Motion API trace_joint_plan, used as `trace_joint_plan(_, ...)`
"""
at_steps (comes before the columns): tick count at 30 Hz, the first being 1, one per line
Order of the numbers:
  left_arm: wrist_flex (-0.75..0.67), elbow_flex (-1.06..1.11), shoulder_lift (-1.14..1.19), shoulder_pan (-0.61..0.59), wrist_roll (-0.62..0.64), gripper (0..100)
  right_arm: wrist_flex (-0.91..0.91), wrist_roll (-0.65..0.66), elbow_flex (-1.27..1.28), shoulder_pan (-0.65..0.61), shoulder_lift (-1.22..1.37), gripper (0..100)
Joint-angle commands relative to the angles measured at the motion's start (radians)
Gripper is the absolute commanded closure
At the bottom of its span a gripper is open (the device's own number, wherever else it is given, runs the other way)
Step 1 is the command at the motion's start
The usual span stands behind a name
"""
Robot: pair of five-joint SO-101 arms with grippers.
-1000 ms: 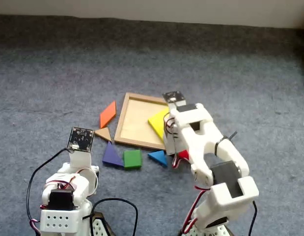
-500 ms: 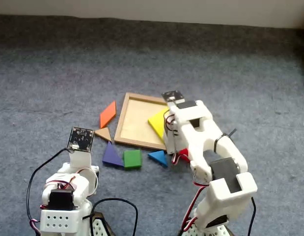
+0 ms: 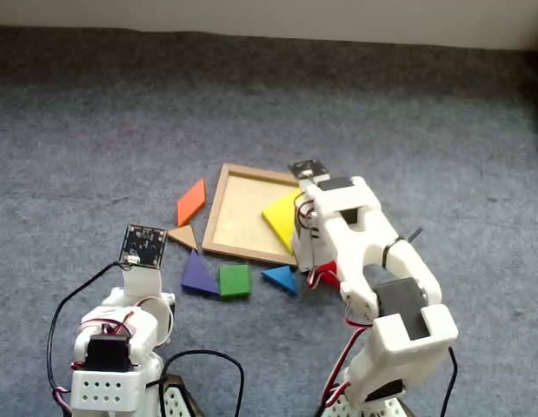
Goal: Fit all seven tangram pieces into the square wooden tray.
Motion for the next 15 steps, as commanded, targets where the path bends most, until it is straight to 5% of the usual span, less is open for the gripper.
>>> trace_joint_plan(1, 0.003, 0.019, -0.030, -0.012, 0.008, 99, 0.005, 0.014, -0.025, 0.036, 0.002, 61.4)
trace_joint_plan(15, 0.003, 0.019, -0.030, -0.012, 0.008, 99, 0.012, 0.014, -0.024, 0.036, 0.002, 62.7)
